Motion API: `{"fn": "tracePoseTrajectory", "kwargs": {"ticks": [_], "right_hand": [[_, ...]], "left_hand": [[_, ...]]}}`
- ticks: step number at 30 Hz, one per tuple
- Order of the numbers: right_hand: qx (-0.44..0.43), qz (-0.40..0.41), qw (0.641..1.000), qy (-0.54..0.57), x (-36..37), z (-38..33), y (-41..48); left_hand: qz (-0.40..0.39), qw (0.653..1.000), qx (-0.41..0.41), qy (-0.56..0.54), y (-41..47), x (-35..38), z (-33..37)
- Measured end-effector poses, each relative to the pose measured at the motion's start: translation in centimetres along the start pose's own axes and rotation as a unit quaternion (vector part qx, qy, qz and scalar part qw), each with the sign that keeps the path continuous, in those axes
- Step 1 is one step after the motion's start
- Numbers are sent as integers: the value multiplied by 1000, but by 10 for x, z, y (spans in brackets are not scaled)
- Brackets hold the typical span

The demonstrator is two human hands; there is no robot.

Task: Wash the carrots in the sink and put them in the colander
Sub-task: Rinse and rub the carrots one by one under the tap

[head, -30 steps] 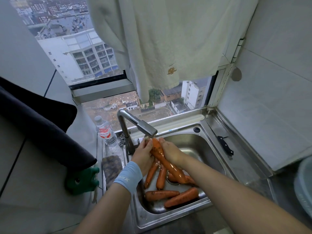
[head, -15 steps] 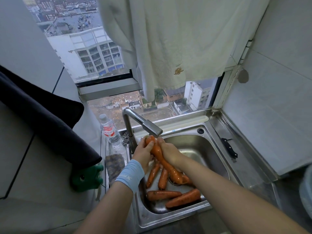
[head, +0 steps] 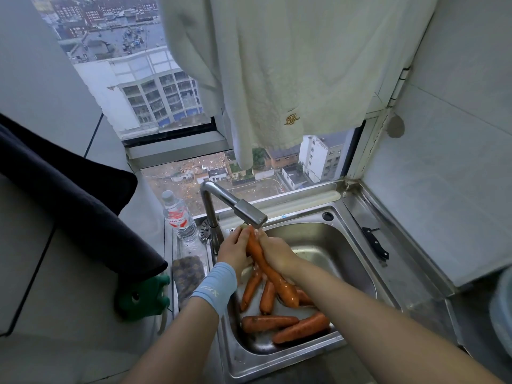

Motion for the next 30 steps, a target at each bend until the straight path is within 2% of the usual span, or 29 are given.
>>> {"fn": "tracePoseTrajectory", "kwargs": {"ticks": [3, 6, 11, 16, 18, 21, 23, 25, 27, 30], "right_hand": [[-13, -63, 995, 77, 3, -1, -6], [-38, -99, 990, 96, 4, -5, -14], [-45, -26, 998, 29, 7, -12, -16], [10, 68, 996, -55, -5, -9, -6], [12, 58, 998, -23, -5, -4, -5], [-18, -23, 999, 32, 2, 4, -4], [-14, -45, 997, 59, 4, 4, -5], [-23, -21, 998, 48, 6, -2, -4], [-20, 26, 999, -26, 3, -8, -6], [-11, 67, 994, -81, -3, -11, -5]], "left_hand": [[17, 1000, -6, -19, 3, -4, 1], [24, 1000, 1, -15, 5, -6, 2], [-8, 1000, -6, -30, 5, -6, 1], [-29, 998, -7, -52, 1, 0, 1], [-20, 999, -4, -42, 0, 2, 0], [-8, 999, -10, -42, 2, 1, -2], [-20, 999, -17, -42, 2, 1, -3], [-56, 997, -20, -41, -2, 3, -3], [-82, 996, -17, -43, -6, 4, -4], [-82, 995, -11, -62, -12, 6, -6]]}}
Point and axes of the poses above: each hand's wrist, its own y-axis towards the middle knuckle, its own x-axis out of the palm, z = x × y, the point moved 3 cm from there along y, towards the middle knuckle, and after that the axes turned 14 degrees about -x, right-handed, at the moved point
